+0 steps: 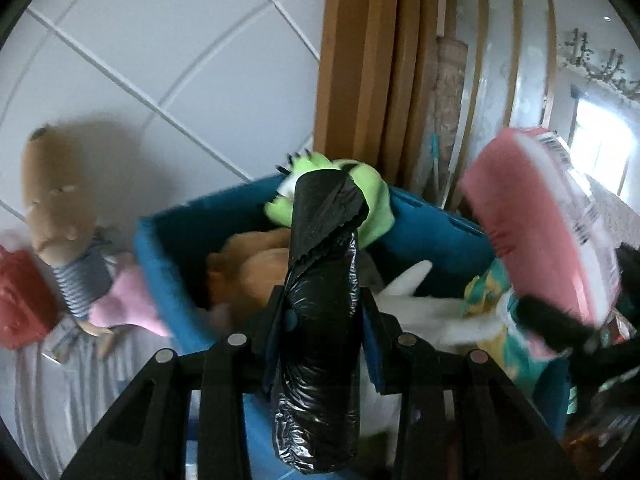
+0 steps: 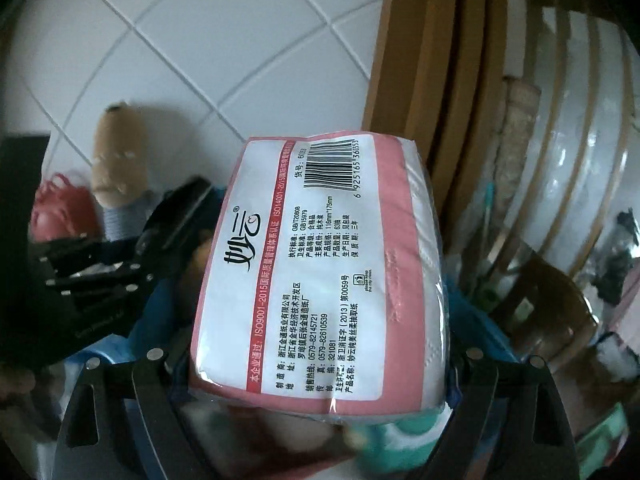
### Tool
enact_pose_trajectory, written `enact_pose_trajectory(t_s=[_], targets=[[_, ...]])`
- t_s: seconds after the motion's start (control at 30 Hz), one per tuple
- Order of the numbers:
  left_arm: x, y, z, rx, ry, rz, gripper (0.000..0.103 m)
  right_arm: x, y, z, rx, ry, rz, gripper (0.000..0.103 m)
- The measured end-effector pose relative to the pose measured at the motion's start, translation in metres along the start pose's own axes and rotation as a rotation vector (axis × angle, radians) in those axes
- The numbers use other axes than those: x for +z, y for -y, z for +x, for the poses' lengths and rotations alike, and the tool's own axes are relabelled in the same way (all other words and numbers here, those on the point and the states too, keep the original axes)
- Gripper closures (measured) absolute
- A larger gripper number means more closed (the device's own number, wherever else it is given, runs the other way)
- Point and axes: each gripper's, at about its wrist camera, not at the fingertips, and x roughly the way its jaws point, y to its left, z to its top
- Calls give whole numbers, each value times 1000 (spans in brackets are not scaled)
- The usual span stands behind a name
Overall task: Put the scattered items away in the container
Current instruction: 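Open both tools to drop the bag and tissue pack into the crate, then move both tools back over the bed toward the brush and patch box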
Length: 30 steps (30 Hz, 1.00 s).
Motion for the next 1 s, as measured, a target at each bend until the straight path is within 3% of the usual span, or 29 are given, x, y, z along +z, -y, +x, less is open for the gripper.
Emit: enact_pose_trajectory(t_s=[0.17,0.2,0.23,0.27,0.3,0.33,0.53,0.8,1.0], targets=[[0,20,37,50,-71,6,68,-10,22,38,43,-41,-6,13],[0,21,39,64,-81,14,62,-13,26,41,49,-45,-7,12],[-1,21,40,80,-80,20,45,-16,31,47,59,-47,1,11],[-1,21,39,101,-67,19,34,-17,35,53,60,-53,12,7],[-1,19,36,124,-46,13,15,-19,39,58,58,-60,24,0],[-2,15,36,145,-33,6,8,-20,42,58,54,-50,32,0],[-1,12,40,167,-39,12,8,-23,47,61,43,-38,34,0],[-4,3,37,116,-23,-13,8,-16,57,63,58,-13,84,0],[-26,-3,1,125,18,-29,8,-26,65,45,67,10,138,0]])
